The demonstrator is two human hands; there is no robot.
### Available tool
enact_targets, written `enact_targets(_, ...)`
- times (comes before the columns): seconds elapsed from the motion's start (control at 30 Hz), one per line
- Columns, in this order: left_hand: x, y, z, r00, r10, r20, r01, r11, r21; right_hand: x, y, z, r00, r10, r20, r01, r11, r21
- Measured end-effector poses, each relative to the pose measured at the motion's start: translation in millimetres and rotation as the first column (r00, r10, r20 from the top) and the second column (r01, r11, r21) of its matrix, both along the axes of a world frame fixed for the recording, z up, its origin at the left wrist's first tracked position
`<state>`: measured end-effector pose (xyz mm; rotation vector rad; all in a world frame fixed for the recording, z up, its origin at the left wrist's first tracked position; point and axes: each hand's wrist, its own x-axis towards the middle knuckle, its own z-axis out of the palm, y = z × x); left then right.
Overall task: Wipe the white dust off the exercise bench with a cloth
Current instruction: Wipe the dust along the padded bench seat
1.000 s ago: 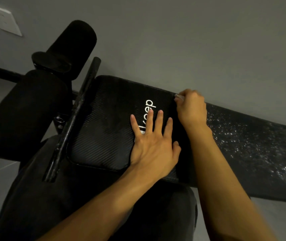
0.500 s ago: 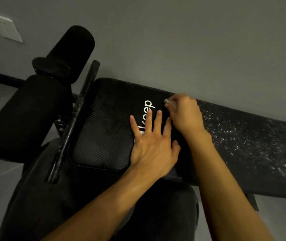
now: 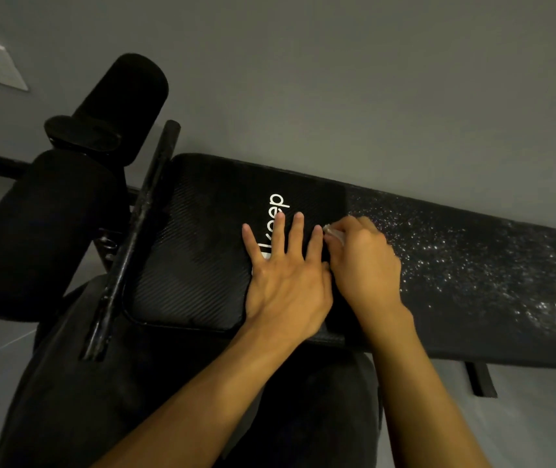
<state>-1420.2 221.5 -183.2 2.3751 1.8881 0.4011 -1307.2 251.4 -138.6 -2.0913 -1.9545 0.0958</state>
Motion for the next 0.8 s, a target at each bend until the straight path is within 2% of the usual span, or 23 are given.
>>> enact_targets(0.2, -1, -1, 0, 1.000, -0.004, 0.012, 0.004, 1.000, 0.010, 1, 33, 4, 0.998, -0.060, -0.016, 0.059, 0.998, -0.025)
enact_targets(0.43, 0, 0, -1, 1.000, -0.012, 0.010, 0.012, 1.000, 0.006, 10, -65, 2, 0.990, -0.053, -0.132, 0.051, 0.999, -0.017)
enact_targets(0.63, -2, -3, -3, 0.999, -0.034, 0.015, 0.033, 0.999, 0.031, 12, -32, 1, 0.992, -0.089, -0.093, 0.089, 0.996, 0.001)
enact_targets(0.8, -2, -2, -2, 0.999, -0.048, 0.019, 0.047, 0.998, 0.028, 13, -90, -1, 0.986, -0.074, -0.152, 0.075, 0.997, 0.001)
